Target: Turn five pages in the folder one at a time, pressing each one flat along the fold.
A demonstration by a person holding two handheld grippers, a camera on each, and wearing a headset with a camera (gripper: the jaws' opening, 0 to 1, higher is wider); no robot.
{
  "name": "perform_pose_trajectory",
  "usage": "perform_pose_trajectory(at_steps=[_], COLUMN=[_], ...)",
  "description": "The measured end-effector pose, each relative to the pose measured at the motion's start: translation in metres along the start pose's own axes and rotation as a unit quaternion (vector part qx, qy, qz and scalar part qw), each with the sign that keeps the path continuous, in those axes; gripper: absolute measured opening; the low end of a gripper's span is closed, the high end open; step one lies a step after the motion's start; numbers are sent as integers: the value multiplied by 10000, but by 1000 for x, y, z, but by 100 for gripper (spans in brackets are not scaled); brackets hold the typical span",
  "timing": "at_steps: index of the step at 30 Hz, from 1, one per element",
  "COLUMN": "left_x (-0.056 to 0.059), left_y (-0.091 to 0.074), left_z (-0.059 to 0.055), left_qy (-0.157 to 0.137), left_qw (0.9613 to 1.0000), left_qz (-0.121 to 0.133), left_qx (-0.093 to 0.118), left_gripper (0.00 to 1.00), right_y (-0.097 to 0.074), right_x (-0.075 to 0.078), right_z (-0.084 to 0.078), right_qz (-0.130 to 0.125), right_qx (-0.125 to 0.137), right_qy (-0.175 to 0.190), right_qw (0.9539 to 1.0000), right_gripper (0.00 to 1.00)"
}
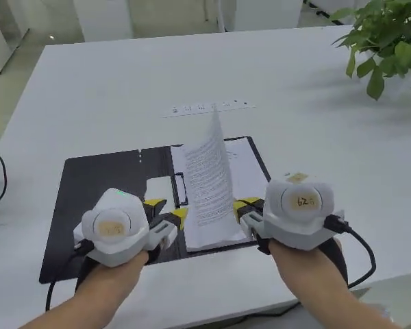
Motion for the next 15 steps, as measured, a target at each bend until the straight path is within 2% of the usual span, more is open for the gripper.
perform_pose_trajectory(at_steps=[7, 15], left_x=[-26, -58], left_y=[-30, -62], left_z=[3, 8], left_qy=[-50, -42], left_qw=[9993, 9969], left_qz=[310, 715], left_qx=[184, 317], left_gripper=[26, 26], right_y=[21, 47], right_x=[-36, -69], right_z=[12, 18], right_qz=[469, 894], right_qx=[43, -21], right_qy=[-148, -209], right_qw=[9988, 9958], right_gripper=[0, 0])
Point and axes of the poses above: the centre of the closed fingertips' face, and the gripper's own axes: y roughly forward along the fingers, x roughly to its right, z roughly out of its top, the point moved 9 cm from there along -y, roughly backward along the fingers, and after that the axes turned 5 degrees about x, right-handed, at the moved point
